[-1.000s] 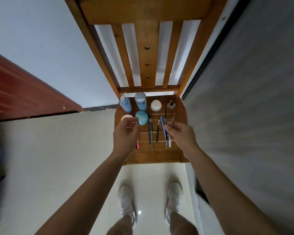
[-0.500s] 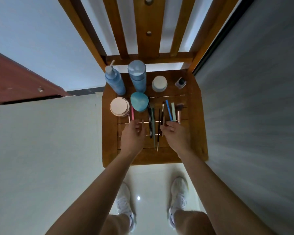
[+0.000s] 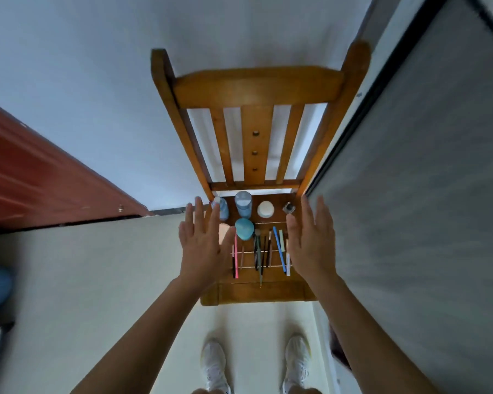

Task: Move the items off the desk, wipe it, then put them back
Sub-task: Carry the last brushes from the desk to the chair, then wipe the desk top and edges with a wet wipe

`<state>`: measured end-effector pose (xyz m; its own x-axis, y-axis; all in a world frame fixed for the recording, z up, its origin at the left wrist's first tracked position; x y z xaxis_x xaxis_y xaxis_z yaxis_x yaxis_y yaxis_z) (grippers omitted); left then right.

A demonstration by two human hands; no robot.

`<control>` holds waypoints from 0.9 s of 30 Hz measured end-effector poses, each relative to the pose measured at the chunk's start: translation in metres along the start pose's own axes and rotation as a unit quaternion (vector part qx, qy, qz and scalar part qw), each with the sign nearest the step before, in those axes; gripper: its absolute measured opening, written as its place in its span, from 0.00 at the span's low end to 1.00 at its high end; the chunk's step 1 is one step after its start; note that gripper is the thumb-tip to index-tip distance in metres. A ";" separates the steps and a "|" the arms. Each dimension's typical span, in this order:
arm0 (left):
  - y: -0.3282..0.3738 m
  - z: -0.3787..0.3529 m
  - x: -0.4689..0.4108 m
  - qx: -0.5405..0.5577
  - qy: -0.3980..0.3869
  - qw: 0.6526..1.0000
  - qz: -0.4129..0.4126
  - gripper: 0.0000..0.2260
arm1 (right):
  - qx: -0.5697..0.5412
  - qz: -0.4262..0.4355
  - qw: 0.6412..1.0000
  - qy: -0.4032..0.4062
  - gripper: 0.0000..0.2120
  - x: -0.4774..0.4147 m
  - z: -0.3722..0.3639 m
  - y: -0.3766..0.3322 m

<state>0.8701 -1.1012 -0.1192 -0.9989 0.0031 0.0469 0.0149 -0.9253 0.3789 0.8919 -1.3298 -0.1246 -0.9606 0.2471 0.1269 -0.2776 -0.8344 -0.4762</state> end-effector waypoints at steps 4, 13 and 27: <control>0.040 0.152 0.001 0.000 0.116 0.993 -0.028 0.29 | -0.005 0.078 0.994 0.076 0.33 0.004 0.119 -0.079; 0.038 0.399 0.109 -0.150 0.304 0.941 0.021 0.27 | -0.101 0.330 0.926 0.154 0.30 0.044 0.260 -0.279; -0.185 0.489 0.455 -0.180 0.412 0.820 0.355 0.30 | -0.157 0.652 0.742 0.017 0.28 0.369 0.117 -0.560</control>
<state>0.4342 -0.7430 0.2841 -0.4379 -0.7040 -0.5592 0.7390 -0.6361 0.2221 0.6915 -0.8292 0.2903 -0.4084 -0.6522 -0.6386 0.9083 -0.2208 -0.3553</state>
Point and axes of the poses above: each hand's wrist, its own x-axis away from the middle knuckle, its own z-axis out of the back of the hand, y = z × x, the point moved 7 cm from there along -x, towards the middle knuckle, and after that the axes turned 7 degrees about -z, right-handed, at the moved point
